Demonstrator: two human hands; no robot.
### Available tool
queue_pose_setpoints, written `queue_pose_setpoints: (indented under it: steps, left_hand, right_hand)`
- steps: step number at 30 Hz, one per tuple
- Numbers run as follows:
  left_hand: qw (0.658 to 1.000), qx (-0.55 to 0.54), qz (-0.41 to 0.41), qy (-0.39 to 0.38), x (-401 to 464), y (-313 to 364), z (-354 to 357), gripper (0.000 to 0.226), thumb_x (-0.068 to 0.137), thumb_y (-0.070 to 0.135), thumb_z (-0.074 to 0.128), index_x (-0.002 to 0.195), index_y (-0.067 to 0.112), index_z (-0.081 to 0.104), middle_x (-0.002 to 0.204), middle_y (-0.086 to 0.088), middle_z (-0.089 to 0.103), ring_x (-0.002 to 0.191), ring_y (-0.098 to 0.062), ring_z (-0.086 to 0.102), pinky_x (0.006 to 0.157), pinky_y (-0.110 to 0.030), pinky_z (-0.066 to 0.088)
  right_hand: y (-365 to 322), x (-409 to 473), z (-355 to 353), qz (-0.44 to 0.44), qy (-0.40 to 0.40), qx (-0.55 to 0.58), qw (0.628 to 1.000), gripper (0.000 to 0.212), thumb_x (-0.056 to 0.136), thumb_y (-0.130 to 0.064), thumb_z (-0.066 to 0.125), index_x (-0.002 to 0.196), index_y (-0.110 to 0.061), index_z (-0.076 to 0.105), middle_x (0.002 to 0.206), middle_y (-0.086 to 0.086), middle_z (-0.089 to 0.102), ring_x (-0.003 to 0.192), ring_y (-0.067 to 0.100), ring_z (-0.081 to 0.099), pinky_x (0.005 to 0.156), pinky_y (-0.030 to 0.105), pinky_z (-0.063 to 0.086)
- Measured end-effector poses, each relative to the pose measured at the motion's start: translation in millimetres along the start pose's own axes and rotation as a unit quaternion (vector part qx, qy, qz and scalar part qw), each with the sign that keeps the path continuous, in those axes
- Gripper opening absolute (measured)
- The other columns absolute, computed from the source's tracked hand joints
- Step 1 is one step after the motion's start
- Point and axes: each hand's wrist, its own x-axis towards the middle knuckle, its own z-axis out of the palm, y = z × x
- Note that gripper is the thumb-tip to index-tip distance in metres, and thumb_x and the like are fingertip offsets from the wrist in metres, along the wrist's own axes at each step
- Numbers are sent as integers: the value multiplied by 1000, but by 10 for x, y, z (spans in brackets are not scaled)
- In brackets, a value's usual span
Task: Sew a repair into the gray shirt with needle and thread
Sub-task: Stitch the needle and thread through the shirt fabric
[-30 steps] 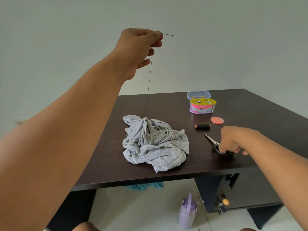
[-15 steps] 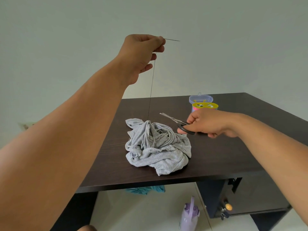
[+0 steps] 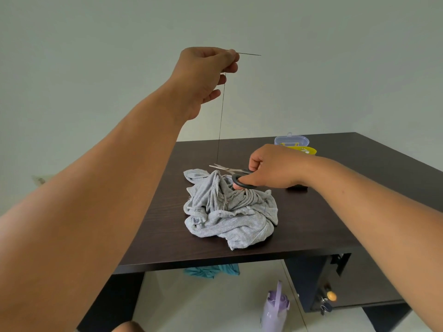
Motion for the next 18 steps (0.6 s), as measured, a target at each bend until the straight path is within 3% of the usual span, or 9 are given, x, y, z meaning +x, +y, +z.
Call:
queue_pose_setpoints:
  steps: [6,13,18]
  left_hand:
    - [1000,1,1,-1,2,-10,-13,14,96,36,66,96,27,76,84,18,71,84,-7,60,86,-28,55]
    - [1000,3,1,6,-14,0,-31,16,97,36,65,98,26,77,86,17,72,84,-7,60,90,-30,56]
    - [1000,5,2,5,-26,11,-15,15,97,36,66,98,26,77,84,17,72,82,-6,60,85,-27,56]
  right_hand:
    - [-43,62,32,-23,15,-35,999,46,78,-55,70,75,-15,48,74,6,40,66,19,34,60,31,29]
    - [-21,-18,-55,15,-34,-41,998,53,68,-66,75,69,-17,53,61,-3,49,58,17,43,57,28,38]
    - [-35,-53,-65,19,-23,-55,998,51,73,-63,74,71,-17,51,57,-4,43,53,15,38,51,24,30]
